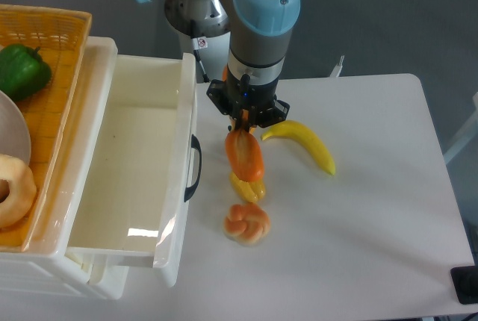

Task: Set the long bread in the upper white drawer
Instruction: 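Carry the held bread loaf up and toward the open white drawer, then move the bread loaf over the drawer and lower it inside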

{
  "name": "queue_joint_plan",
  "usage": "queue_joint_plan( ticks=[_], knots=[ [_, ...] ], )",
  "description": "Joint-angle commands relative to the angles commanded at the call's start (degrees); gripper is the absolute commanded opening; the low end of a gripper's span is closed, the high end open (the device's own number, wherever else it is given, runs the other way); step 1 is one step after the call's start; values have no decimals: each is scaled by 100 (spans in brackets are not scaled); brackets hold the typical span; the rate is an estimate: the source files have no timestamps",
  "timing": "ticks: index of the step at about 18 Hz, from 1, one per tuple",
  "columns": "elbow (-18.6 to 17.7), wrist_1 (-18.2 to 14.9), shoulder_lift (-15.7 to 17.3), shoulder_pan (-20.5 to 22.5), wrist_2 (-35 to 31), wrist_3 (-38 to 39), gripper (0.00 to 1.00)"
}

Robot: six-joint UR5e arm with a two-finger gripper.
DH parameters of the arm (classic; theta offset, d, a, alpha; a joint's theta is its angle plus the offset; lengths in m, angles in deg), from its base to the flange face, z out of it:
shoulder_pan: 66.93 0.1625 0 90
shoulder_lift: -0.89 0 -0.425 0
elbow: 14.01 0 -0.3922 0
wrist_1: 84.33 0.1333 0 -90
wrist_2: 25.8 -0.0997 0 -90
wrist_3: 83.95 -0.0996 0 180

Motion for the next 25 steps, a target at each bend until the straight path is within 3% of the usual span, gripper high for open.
queue_joint_plan(
  ticks=[5,11,19,25],
  knots=[
    [18,-9,78,26,27,185,9],
    [-17,-9,543,44,54,238,9],
    [62,53,808,9,589,660,10],
    [36,518,791,-35,835,1065,10]
  ],
)
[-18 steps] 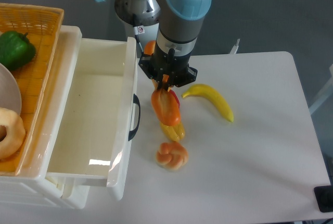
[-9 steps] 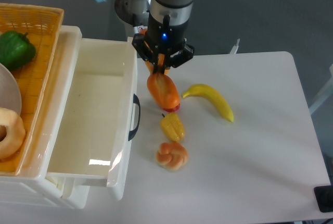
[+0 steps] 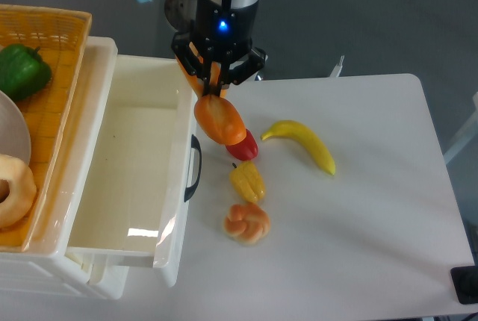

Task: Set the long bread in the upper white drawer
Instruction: 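Move the bread loaf over the drawer and lower it inside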

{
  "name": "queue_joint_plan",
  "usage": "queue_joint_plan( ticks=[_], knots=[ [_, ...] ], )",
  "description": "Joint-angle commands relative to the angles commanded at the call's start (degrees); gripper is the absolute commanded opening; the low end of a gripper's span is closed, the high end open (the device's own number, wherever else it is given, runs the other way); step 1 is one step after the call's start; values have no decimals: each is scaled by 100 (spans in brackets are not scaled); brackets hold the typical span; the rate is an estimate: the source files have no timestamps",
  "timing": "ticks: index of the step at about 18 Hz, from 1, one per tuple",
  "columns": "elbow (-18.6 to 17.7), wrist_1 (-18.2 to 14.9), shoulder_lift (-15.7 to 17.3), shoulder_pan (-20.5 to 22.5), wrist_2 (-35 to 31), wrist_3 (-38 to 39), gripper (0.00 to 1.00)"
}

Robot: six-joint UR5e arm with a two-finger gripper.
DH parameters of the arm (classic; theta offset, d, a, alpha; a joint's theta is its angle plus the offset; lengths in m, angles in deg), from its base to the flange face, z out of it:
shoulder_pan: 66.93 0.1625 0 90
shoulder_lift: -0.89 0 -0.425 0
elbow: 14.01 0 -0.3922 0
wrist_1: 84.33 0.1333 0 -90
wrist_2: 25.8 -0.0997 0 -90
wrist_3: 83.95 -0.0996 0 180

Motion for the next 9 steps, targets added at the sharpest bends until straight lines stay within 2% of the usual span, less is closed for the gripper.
queue_joint_plan(
  ticks=[3,7,9],
  knots=[
    [-62,299,-17,-140,71,26,11],
    [-97,396,-53,-333,71,132,11],
    [-158,737,-70,-413,71,228,11]
  ],
)
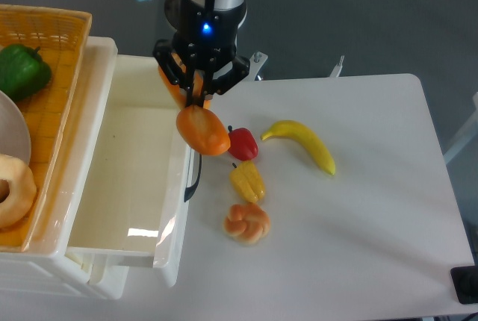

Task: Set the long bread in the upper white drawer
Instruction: 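Move the bread loaf over the drawer and lower it inside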

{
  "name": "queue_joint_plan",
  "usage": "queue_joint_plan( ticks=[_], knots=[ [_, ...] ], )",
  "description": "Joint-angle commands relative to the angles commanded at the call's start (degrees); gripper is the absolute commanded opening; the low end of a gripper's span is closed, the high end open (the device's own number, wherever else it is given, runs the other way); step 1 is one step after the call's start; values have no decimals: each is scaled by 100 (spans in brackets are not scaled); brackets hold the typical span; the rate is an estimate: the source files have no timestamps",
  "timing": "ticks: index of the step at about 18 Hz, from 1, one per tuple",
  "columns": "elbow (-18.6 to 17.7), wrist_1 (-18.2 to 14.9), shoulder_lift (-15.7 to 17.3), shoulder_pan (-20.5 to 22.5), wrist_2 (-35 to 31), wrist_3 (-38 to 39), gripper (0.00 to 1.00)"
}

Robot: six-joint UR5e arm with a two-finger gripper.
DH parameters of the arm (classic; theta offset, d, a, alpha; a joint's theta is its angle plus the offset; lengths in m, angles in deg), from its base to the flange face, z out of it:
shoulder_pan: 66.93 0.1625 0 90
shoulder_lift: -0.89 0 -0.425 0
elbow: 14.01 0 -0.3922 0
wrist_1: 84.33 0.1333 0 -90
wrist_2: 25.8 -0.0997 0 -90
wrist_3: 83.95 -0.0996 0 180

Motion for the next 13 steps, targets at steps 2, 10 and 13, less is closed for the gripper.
queue_joint_plan(
  ticks=[2,10,13],
  knots=[
    [-9,168,-44,-88,-9,123,11],
    [-62,353,-149,-264,-18,124,13],
    [-228,388,-158,-299,-26,80,14]
  ],
)
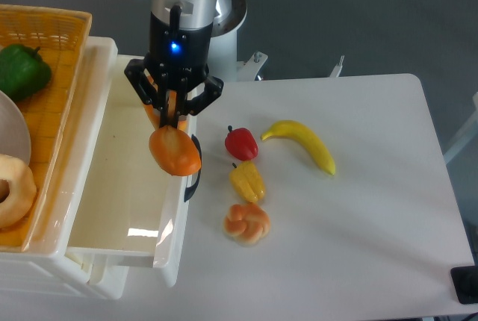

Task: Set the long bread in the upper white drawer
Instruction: 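Move the bread loaf over the drawer and lower it inside, then open the gripper to release the bread loaf into the drawer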

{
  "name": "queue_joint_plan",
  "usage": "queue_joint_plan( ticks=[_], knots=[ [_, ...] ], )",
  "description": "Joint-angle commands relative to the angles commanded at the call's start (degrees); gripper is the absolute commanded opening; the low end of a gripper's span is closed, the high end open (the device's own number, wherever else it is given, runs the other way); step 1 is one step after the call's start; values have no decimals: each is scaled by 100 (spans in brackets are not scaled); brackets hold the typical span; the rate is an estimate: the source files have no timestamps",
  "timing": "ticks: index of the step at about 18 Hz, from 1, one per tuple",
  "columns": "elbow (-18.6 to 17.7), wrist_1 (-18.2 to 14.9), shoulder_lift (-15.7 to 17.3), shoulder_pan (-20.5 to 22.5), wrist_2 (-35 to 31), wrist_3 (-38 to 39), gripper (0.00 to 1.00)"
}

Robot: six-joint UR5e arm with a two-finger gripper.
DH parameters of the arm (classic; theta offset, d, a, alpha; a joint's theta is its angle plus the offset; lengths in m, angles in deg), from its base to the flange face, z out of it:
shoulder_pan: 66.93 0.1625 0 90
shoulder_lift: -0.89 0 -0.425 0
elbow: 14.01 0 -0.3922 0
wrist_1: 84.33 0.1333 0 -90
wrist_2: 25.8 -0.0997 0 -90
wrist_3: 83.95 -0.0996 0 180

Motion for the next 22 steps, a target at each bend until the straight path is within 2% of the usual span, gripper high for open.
queue_joint_plan(
  ticks=[2,7,19,22],
  knots=[
    [-79,114,0,-70,-17,26,15],
    [-264,141,0,-141,-18,-9,16],
    [-255,317,-211,-264,-18,-18,20],
    [-264,334,-263,-316,-26,-18,27]
  ],
)
